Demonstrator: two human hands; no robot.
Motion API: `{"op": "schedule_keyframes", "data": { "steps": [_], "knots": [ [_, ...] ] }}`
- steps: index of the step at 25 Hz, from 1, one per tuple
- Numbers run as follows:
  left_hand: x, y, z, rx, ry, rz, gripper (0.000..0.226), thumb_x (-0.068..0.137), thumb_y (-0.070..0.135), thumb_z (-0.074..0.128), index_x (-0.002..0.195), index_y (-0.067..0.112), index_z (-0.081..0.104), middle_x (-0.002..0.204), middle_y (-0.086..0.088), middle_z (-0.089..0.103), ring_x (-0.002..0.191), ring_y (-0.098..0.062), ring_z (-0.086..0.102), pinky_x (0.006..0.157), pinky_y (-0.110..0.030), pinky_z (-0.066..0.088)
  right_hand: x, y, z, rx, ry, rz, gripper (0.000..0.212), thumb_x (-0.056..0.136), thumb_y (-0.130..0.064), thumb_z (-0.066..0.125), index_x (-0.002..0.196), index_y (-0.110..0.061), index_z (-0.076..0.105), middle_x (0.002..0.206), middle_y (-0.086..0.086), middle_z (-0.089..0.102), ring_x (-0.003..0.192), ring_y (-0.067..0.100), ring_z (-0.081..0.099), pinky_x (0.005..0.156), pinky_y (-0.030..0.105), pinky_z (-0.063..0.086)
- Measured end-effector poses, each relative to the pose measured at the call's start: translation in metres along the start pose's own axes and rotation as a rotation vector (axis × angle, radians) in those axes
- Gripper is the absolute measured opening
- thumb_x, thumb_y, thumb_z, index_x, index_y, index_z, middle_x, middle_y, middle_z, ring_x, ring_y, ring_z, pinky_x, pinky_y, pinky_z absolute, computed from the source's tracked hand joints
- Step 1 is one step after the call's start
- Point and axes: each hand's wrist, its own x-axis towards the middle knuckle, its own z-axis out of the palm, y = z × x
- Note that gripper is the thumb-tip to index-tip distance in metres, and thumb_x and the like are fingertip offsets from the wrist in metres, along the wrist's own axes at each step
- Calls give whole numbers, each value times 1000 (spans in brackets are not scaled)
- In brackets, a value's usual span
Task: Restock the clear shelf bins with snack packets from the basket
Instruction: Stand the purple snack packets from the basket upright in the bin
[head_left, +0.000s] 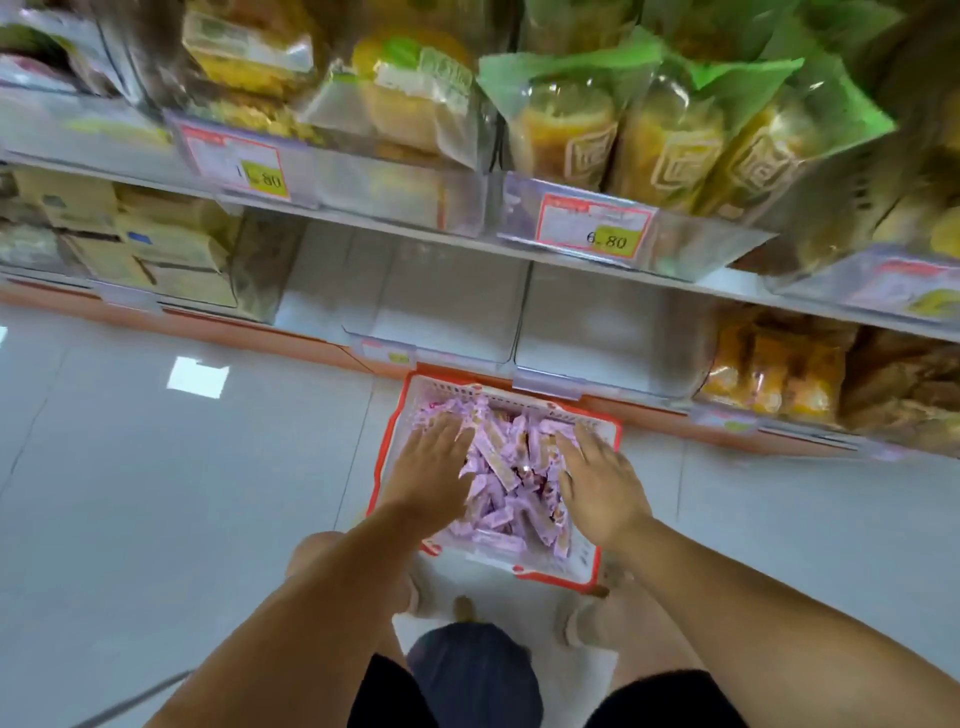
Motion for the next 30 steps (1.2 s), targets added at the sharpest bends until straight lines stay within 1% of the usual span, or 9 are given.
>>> {"op": "schedule_keyframes", "data": {
  "steps": [5,9,12,14,16,22,25,28,30],
  "knots": [
    [87,-27,103,-30,-6,13,61,101,41,30,154,23,5,162,0,-1,148,-16,-7,121,-39,-5,99,18,95,-7,-7,-19,53,104,-33,24,154,-25,11,162,5,4,147,27,13,119,41,17],
    [143,-38,177,22,15,42,64,98,40,37,153,24,8,162,0,4,149,-20,3,120,-40,2,162,18,166,5,23,-38,52,103,-33,26,153,-23,14,159,7,16,142,29,24,114,40,25],
    [172,-43,212,99,62,117,65,94,34,45,151,28,15,159,-4,17,143,-26,20,116,-42,19,191,9,210,-18,112,-68,50,102,-33,30,150,-22,24,139,11,40,120,31,45,94,39,41],
    [184,-45,225,161,97,197,69,88,22,51,149,30,21,156,-7,20,140,-29,24,112,-42,27,196,5,229,9,174,-101,47,101,-34,34,146,-21,30,129,9,44,108,29,51,79,36,42],
    [193,-48,232,183,140,259,71,83,10,54,146,30,30,154,-8,24,137,-29,27,108,-41,31,195,6,243,49,212,-121,48,100,-37,35,145,-21,31,128,7,43,104,28,52,74,33,39],
    [178,-42,225,192,315,363,47,93,12,53,138,22,44,144,-1,41,129,-24,38,99,-37,36,174,7,261,231,200,-52,63,95,-40,52,149,-21,27,141,8,37,125,28,43,94,35,43],
    [154,-36,213,-31,279,366,41,97,16,50,138,16,46,141,-5,45,126,-25,44,100,-36,38,158,3,262,360,300,-29,54,95,-28,57,145,-21,37,134,9,45,122,28,47,94,34,42],
    [130,-34,198,-553,265,228,40,99,21,52,138,14,48,142,-7,46,124,-24,48,102,-32,37,140,-6,248,764,337,-32,40,94,-21,60,133,-25,50,117,4,56,103,25,56,80,32,46],
    [117,-33,191,-922,282,134,41,96,18,58,136,17,51,141,-6,47,116,-23,57,99,-34,45,123,-11,238,1017,312,-55,27,95,-19,59,121,-27,57,101,1,59,89,22,58,75,34,48]
  ]
}}
